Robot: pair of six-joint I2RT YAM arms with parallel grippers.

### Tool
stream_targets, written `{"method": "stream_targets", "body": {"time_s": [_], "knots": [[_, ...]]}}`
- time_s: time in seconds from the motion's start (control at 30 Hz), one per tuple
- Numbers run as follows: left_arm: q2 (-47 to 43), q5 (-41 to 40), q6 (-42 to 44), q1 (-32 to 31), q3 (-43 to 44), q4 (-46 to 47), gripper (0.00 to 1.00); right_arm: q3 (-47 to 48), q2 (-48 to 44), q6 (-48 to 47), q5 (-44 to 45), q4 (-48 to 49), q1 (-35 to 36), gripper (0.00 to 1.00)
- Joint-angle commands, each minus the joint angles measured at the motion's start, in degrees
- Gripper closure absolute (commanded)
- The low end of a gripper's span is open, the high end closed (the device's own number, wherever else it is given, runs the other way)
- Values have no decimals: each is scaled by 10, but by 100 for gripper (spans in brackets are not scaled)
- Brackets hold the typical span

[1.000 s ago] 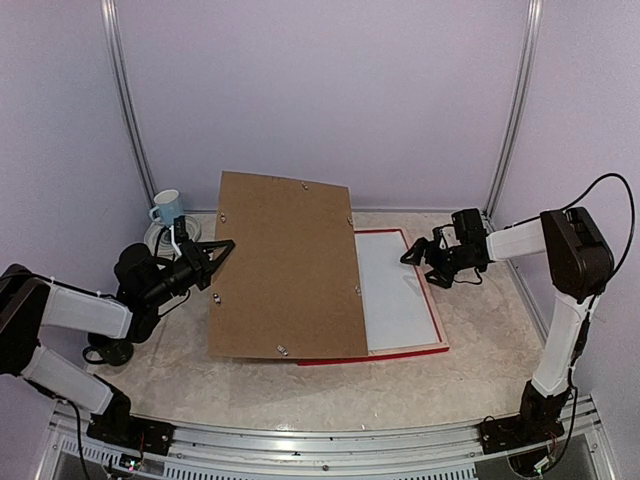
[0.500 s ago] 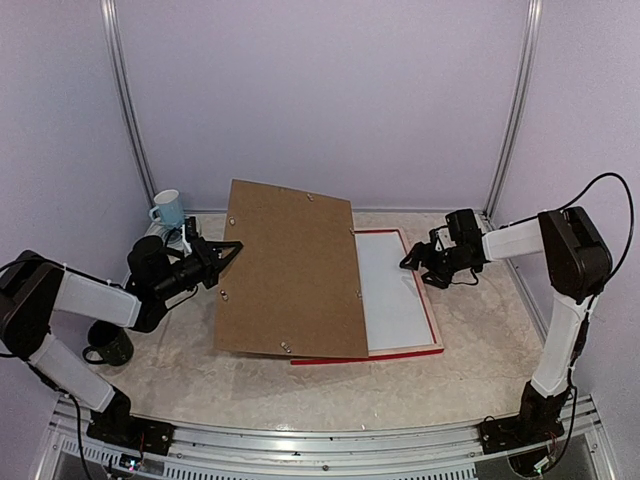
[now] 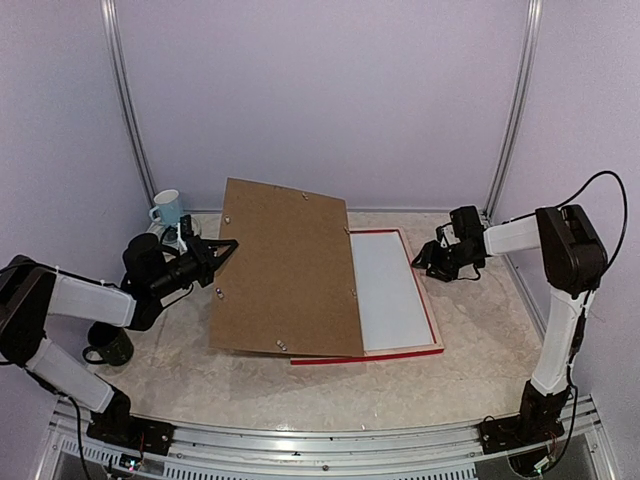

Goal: Put the photo into the frame
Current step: Move the frame body to the center of the board.

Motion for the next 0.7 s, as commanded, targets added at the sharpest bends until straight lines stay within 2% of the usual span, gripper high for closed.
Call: {"method": "stream_targets", "body": {"time_s": [0.0,0.3,0.67], "knots": [[-22,10,2,5,11,38,100,5,15,-13,20,-12,1,46],[-18,9,0,5,0,43,100,7,25,-19,24,-7,17,48],[-20,9,-2,9,-7,47,100,1,31,-23,34,-5,31,70]]}}
